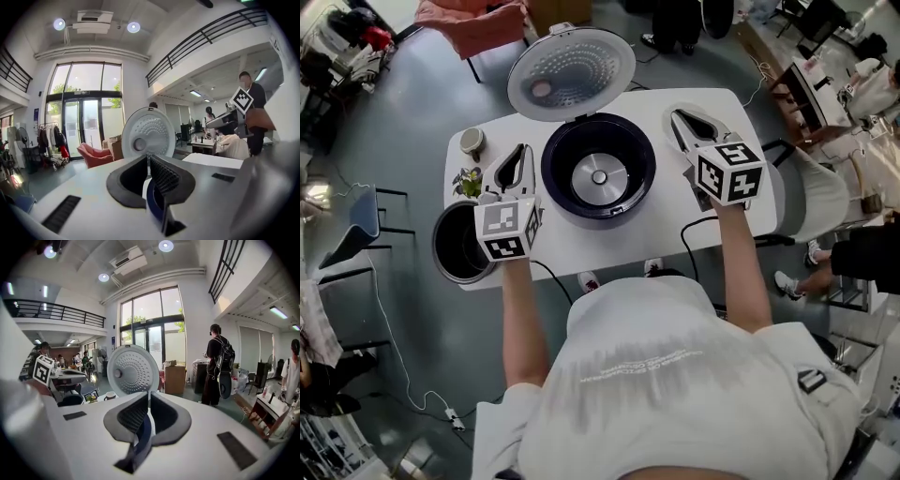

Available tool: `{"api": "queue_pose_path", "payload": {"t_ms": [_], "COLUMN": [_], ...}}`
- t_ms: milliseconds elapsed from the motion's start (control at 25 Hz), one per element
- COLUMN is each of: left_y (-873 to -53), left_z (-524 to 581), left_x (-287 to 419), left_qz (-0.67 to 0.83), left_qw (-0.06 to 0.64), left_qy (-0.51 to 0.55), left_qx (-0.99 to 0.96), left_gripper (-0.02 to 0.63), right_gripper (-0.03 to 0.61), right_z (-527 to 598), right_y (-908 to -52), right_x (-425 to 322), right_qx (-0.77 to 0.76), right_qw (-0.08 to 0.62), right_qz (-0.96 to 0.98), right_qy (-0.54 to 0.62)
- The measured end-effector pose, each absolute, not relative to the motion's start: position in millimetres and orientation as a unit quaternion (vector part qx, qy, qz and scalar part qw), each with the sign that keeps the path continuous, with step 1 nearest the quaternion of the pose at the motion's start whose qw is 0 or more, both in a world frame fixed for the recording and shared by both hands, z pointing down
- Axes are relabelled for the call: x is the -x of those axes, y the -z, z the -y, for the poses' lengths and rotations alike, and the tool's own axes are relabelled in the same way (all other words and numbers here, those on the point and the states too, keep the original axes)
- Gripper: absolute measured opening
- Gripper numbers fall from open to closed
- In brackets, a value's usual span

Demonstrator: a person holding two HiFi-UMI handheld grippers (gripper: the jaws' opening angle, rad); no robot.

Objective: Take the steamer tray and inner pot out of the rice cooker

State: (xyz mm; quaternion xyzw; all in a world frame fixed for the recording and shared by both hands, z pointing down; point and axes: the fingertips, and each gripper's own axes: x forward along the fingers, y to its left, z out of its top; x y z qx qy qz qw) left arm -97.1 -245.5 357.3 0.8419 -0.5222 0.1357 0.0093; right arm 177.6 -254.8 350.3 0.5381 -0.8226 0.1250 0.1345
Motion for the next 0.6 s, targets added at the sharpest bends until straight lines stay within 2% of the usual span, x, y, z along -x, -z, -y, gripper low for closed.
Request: {"api": "queue_pose_path", "payload": {"t_ms": [600], "left_y": [-316], "left_z": [234], "left_x": [33], "left_qz": [0.471], "left_qw": [-0.026], "left_qy": [-0.115], "left_qx": [-0.874], "left_gripper": [0.015], "right_gripper": [0.025], "right_z": [236], "right_y": [-321], "right_x": [-199], "right_qx": [-0.529], "right_qw": [0.149], "right_qz": [0.833], "right_qy": [-0.057]}}
